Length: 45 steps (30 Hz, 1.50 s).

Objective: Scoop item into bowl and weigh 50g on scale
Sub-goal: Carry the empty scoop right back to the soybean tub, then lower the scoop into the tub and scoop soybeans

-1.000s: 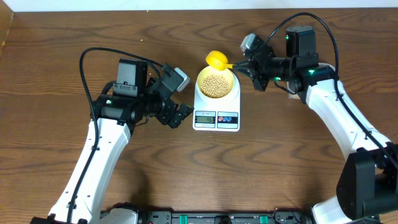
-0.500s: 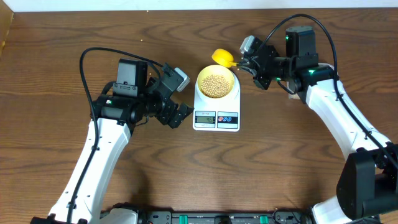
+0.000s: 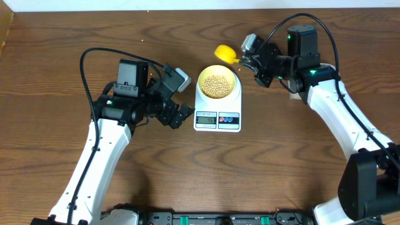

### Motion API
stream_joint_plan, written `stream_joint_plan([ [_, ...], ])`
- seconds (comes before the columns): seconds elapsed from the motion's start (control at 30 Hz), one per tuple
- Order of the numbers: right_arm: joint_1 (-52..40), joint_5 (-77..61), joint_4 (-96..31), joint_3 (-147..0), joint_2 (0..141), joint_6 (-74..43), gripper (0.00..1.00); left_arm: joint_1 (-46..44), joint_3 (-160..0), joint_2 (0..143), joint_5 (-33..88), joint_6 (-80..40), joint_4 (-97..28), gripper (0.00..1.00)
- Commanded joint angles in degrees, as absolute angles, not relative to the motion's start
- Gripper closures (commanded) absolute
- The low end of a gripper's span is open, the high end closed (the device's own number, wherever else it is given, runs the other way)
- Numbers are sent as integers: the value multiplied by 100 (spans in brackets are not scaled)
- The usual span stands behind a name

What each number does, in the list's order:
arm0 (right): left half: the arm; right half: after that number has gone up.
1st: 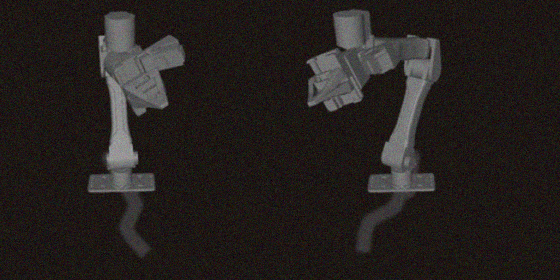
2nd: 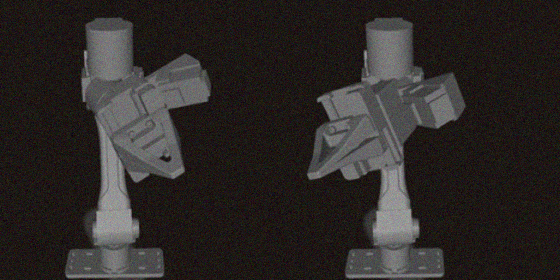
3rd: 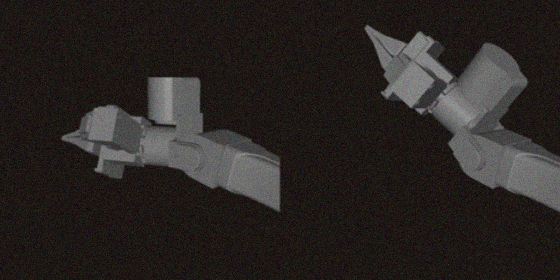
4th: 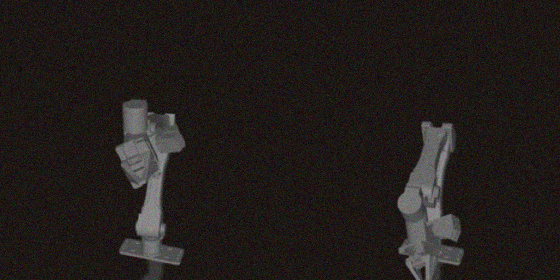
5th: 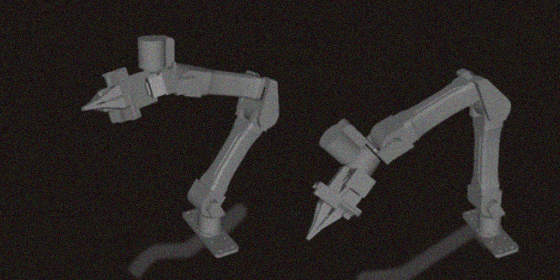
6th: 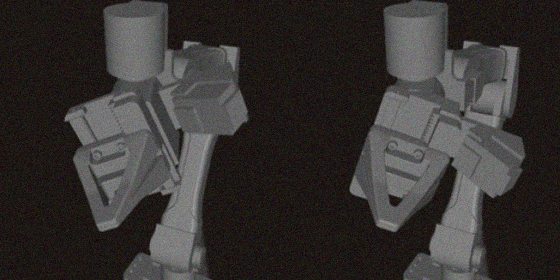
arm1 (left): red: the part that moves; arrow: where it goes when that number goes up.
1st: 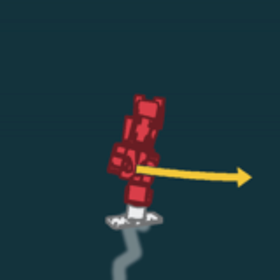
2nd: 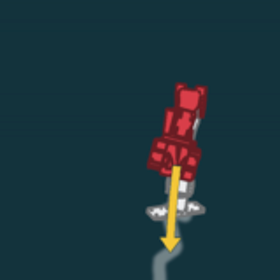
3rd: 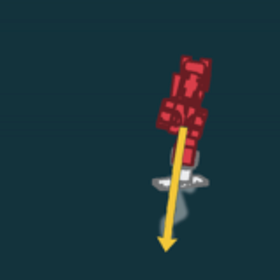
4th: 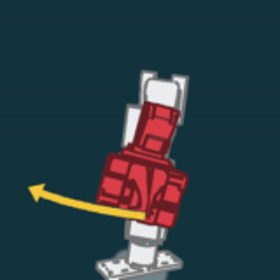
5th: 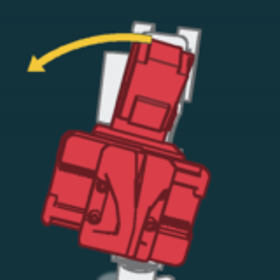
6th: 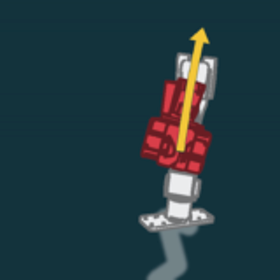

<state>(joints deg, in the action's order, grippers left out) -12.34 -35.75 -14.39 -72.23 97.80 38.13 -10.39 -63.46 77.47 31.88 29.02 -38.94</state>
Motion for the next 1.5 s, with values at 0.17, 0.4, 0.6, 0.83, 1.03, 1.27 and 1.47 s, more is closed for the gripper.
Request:
stream_joint_plan([
  [0.17,-1192,-1267,-1321,-7190,9367,3756,99,-1031,-6399,7684,3295,2995,-3894,10],
  [0.4,-768,-91,-1369,-7190,9107,2617,99,-1031,-6399,7684,3295,2995,-3894,10],
  [0.6,-198,-82,-1997,-7190,8687,1966,99,-1031,-6399,7684,3295,2995,-3894,10],
  [0.83,69,-123,-3483,-7188,8510,1977,99,-1031,-6399,7684,3295,2995,-3894,10],
  [1.03,93,-322,-4418,-7188,8578,1977,99,-1031,-6399,7684,3295,2995,-3894,10],
  [1.27,104,-414,-4571,-7185,8755,2023,99,-1031,-6399,7684,3297,2995,-3894,10],
  [1.47,270,-281,-4567,-7185,9089,2038,99,-1031,-6399,7684,3295,2995,-3894,10],
])
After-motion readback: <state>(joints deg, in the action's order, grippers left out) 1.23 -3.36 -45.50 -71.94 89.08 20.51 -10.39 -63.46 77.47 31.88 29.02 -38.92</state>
